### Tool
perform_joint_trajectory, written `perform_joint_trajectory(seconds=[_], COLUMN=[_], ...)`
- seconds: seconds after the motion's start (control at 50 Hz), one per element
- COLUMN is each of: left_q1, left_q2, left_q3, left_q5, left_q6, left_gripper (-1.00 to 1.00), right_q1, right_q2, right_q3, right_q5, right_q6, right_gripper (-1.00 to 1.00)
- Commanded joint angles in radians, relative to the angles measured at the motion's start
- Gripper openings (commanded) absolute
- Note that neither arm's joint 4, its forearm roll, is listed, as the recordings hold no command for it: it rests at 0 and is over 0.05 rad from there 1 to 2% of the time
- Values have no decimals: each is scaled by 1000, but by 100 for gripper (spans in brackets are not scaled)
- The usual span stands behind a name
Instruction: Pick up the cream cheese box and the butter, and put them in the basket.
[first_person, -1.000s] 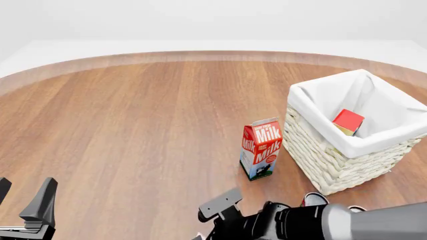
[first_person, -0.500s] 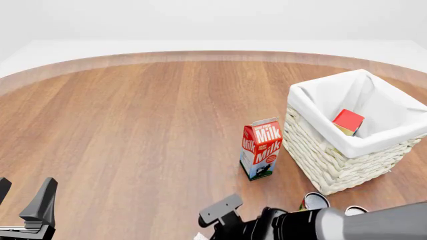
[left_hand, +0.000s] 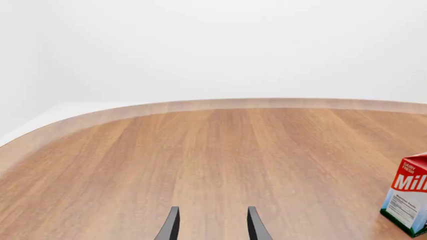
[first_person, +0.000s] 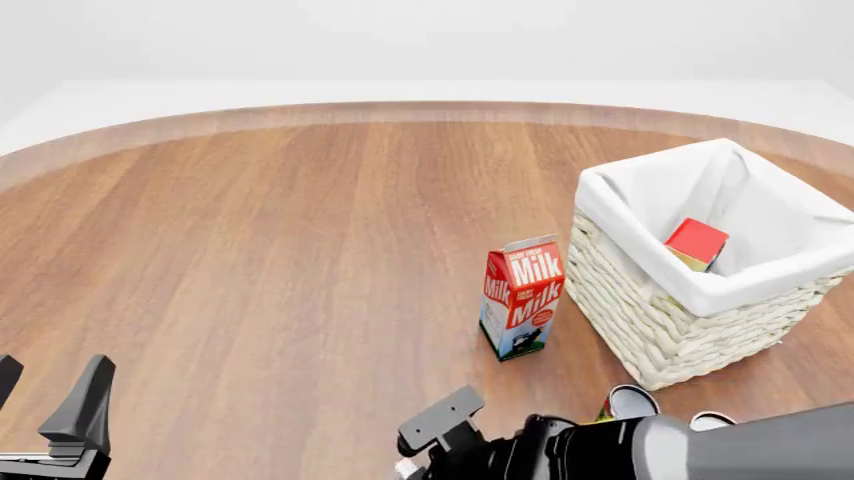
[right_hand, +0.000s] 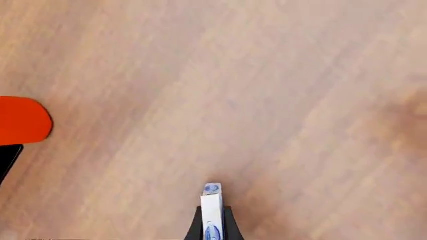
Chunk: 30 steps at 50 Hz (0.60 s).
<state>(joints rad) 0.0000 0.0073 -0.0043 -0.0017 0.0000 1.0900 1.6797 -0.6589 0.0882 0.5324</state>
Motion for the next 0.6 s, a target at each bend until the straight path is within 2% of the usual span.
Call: perform_joint_trajectory(seconds=[0.02, 0.1, 0.4, 0.6], left_q1=[0, 0, 0, 0], left_q2=[0, 0, 0, 0], left_q3=[0, 0, 0, 0], left_q5=[0, 0, 0, 0], left_q6=[0, 0, 0, 0], left_gripper=[100, 100, 100, 100], right_q1=[-19, -23, -46, -87], right_q2=[0, 0, -60, -149], right_q3=[-1, -1, -61, -158], right_q5=[10, 7, 91, 205], right_q6=[-16, -22, -76, -162], right_gripper=[-100, -100, -100, -100])
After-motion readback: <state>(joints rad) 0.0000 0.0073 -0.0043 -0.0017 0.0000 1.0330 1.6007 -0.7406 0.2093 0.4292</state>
